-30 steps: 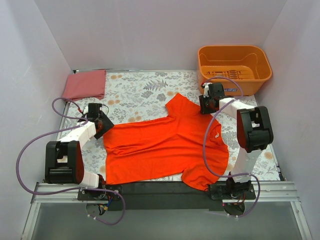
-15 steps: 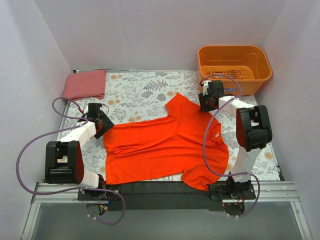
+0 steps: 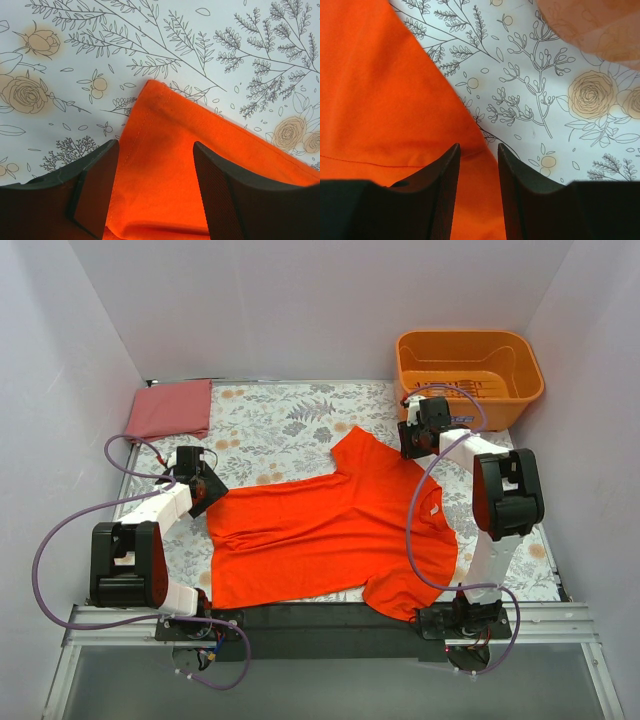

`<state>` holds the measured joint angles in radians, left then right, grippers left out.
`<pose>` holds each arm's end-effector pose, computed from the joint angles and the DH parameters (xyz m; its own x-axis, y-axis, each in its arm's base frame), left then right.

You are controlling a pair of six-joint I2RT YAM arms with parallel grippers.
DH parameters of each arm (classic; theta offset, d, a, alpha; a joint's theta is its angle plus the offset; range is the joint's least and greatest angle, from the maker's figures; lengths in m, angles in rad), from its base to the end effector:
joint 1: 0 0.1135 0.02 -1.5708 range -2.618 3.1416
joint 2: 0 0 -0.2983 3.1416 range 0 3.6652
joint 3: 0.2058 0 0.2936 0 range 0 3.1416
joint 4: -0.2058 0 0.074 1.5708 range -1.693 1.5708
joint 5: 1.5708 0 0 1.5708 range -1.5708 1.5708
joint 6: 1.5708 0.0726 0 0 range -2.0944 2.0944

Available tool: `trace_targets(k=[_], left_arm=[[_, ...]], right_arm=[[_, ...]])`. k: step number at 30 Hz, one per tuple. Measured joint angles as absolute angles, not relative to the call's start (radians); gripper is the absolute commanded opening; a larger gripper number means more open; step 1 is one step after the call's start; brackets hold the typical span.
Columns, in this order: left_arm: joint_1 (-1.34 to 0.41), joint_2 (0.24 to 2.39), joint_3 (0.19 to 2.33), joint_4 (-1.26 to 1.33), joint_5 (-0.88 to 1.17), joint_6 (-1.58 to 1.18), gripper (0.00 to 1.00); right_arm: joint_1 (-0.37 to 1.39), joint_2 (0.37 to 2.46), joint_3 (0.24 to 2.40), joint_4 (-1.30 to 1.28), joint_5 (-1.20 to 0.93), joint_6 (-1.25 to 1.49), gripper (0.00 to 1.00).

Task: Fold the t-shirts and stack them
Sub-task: Flatten the tshirt out

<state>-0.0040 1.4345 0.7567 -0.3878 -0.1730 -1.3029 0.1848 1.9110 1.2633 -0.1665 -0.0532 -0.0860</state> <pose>0.3114 0.0112 0.1482 -0.1551 -0.9493 -0.2734 -0.8649 0.2642 -0.4268 0.4765 0.0930 0.1626 -0.6933 -0.2169 -0.6872 -0.2799 0.9598 -0.0204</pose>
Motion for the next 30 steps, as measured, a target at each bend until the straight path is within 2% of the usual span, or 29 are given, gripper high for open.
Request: trace_targets(k=[6, 12, 16, 19, 20, 28, 30], left_arm=[[-0.004, 1.435, 0.757, -0.388, -0.173, -1.301, 0.59], [-0.004, 1.435, 0.757, -0.388, -0.173, -1.298, 0.6], [-0.004, 1.435, 0.757, -0.388, -0.173, -1.297, 0.6], [-0.004, 1.435, 0.757, -0.388, -0.173, -1.297, 0.6], [-0.004, 1.435, 0.757, -0.388, -0.173, -1.298, 0.6], [-0.004, 1.467, 0.782, -0.408, -0.208, -1.298, 0.6], [-0.004, 1.497, 0.801, -0.411, -0.222, -1.298, 0.56]], right_arm=[[0.183, 1.942, 1.262, -0.163, -0.076, -0.086, 0.42], [0.179, 1.954, 1.262, -0.163, -0.084, -0.087, 0.34], [0.174, 1.958, 1.26, -0.162, -0.083, -0.084, 0.17], [0.172, 1.958, 1.258, -0.16, -0.085, -0.083, 0.1], [0.172, 1.958, 1.258, -0.159, -0.085, -0.083, 0.02], [0.172, 1.943, 1.235, -0.145, -0.059, -0.065, 0.01], [0.172, 1.936, 1.225, -0.142, -0.052, -0.056, 0.01]])
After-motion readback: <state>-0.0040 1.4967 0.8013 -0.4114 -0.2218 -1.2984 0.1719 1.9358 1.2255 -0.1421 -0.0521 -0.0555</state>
